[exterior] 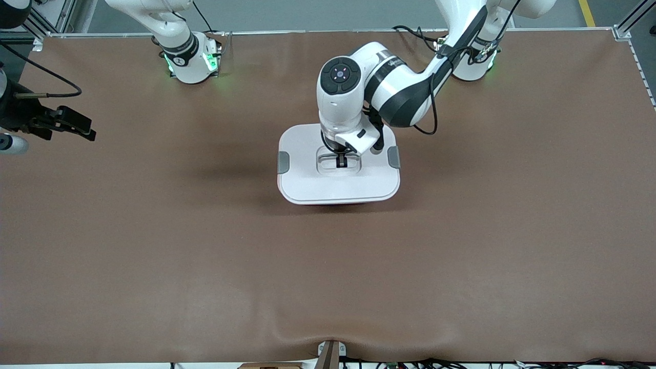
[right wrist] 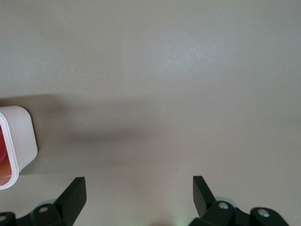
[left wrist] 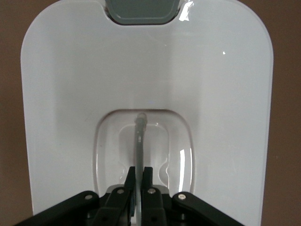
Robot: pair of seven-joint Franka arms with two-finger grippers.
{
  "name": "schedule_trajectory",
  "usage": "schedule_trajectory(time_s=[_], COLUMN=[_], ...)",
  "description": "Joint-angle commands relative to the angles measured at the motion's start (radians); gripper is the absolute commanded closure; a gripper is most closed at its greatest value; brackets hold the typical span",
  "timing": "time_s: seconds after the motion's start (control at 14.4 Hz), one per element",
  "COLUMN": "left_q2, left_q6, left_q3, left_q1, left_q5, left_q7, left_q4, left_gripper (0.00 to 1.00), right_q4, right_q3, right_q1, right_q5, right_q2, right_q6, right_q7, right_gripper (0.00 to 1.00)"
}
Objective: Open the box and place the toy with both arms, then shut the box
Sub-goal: 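Lower the white lid onto the box with the left gripper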
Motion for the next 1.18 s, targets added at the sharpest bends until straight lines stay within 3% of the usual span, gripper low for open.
schedule_trajectory(time_s=[0.0, 1.11], left_q2=[0.007, 0.007], left_q6=[0.041, 0.110], left_q3=[-0.002, 0.000], left_q1=[-0.012, -0.043], left_q5=[0.010, 0.021], left_q7=[-0.025, -0.060], left_q4=[-0.016, -0.088], left_gripper=[1.00, 1.00], right_q4=[0.015, 0.042], right_q3=[0.000, 0.002], right_q1=[0.002, 0.005], right_q5=[0.016, 0.016], right_q2=[0.000, 0.003], right_q6=[-0.016, -0.028], right_q7=[0.019, -0.010], right_gripper=[0.00, 0.00])
